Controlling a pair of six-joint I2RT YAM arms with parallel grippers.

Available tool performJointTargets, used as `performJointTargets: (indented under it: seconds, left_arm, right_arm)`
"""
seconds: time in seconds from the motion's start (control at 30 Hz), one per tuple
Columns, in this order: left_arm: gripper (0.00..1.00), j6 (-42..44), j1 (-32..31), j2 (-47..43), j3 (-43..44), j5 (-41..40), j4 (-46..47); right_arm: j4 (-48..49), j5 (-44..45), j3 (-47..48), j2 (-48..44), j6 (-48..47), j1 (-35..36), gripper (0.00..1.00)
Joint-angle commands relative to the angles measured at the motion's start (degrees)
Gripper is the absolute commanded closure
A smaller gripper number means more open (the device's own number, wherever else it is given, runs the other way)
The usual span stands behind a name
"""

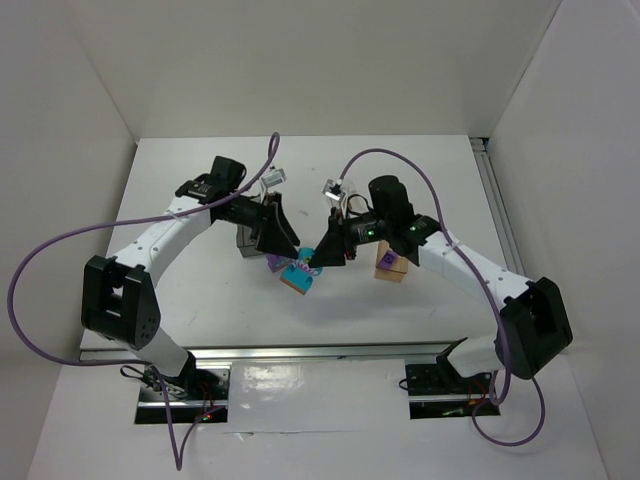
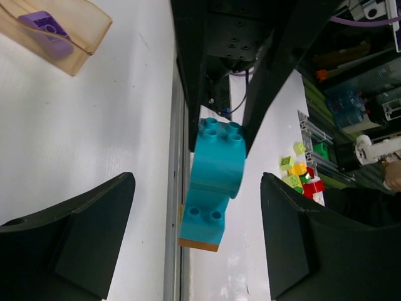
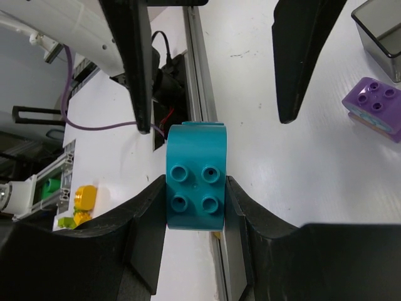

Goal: Sort the legos into containers by color

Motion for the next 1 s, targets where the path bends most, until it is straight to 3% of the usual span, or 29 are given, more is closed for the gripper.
performJointTargets:
  seconds: [0.0,0.23,0.67,0.77,0.97]
  left_arm:
    - [0.13,4.71,-0.1,-0.41,1.81,5.82,-2.14]
    - [0.14,6.81,-0.63,0.12,2.34,6.45,-3.29]
    - [0.33,8.92,-2.03,2.23,3.48,6.45,-6.45]
    - [0.46,8.92,-2.03,2.23,3.48,6.45,-6.45]
    - [0.94,9.45,-2.03,2.75,4.53,5.84,-6.98]
  right_arm:
    - [3.56,-1.81,2.8,1.56,0.3,-0.3,0.69]
    - [5.22,-2.33,4.46,3.41,0.82,-0.3,0.69]
    - [6.81,-1.28,5.52,5.7,2.4,-0.3,0.69]
    - [7.34,-1.28,5.52,5.7,2.4,-0.3,0.69]
    - [8.39,-1.28,5.52,5.7,3.46,-0.3,0.69]
